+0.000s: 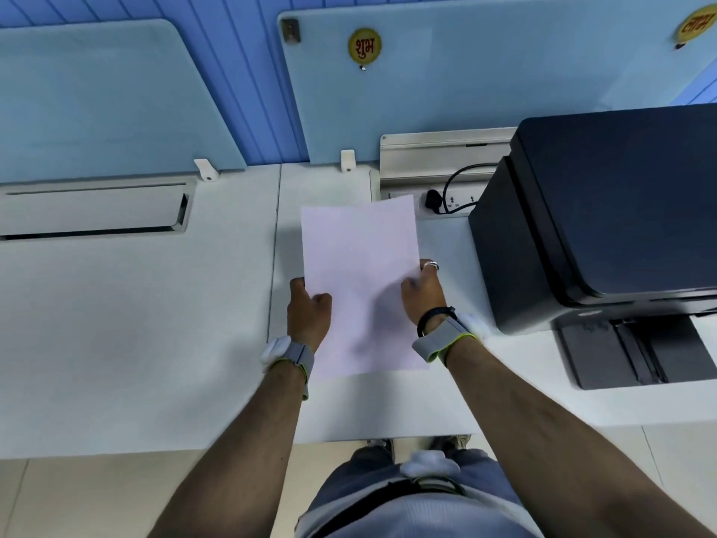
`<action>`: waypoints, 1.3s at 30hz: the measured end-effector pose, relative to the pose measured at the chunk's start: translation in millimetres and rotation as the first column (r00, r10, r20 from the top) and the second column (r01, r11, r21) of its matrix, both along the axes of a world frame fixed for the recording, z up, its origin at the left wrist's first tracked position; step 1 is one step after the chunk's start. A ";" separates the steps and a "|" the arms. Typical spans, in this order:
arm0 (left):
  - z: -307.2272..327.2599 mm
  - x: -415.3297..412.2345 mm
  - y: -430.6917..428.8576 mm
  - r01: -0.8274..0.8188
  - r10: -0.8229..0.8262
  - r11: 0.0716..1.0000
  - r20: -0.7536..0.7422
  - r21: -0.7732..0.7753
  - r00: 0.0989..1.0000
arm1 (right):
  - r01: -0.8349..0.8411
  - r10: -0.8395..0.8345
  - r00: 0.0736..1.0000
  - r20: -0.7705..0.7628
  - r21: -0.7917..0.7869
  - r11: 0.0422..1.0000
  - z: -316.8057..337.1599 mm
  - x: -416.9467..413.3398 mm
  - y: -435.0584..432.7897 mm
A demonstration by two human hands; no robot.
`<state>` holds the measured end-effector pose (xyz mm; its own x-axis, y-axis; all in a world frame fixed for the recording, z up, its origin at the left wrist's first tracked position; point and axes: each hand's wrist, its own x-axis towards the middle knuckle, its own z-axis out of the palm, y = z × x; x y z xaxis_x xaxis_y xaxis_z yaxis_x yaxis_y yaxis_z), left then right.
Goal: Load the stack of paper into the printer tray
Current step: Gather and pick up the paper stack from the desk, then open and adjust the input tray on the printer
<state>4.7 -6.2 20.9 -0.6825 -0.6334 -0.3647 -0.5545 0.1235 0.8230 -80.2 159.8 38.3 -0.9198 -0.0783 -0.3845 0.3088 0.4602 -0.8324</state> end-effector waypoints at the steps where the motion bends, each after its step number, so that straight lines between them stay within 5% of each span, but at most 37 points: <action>1: -5.1 2.3 0.8 0.008 -0.008 1.000 0.038 -0.002 0.999 | -0.002 0.001 0.997 0.080 0.007 1.000 -4.9 0.3 -1.4; 6: -26.2 9.2 9.1 0.109 -0.074 0.984 0.232 -0.140 0.970 | -0.304 0.227 0.936 0.269 0.292 0.907 -29.2 5.9 2.7; 12: -28.1 13.8 29.8 0.357 -0.060 0.792 0.520 -0.494 0.852 | -0.309 0.376 0.926 0.035 0.644 0.700 -31.1 24.4 33.0; 16: -29.2 15.8 80.1 0.592 -0.395 0.583 0.443 -0.556 0.805 | -0.342 0.483 0.874 -0.039 0.658 0.671 -26.6 30.3 83.9; 19: -27.0 12.4 139.0 0.729 -0.667 0.392 0.373 -0.561 0.645 | -0.386 0.519 0.855 -0.024 0.638 0.666 -23.1 33.5 128.8; 23: -22.7 1.5 243.7 0.793 -0.807 0.213 0.355 -0.571 0.472 | -0.342 0.492 0.870 -0.035 0.677 0.652 -19.3 35.0 216.6; 31: -31.6 -35.6 395.9 0.833 -0.874 0.120 0.340 -0.539 0.346 | -0.201 0.389 0.919 -0.065 0.771 0.604 -18.0 9.0 372.5; 39: -36.0 -65.7 428.3 0.836 -0.787 0.130 0.458 -0.533 0.413 | -0.327 0.483 0.875 0.015 0.754 0.569 -26.7 -32.2 394.7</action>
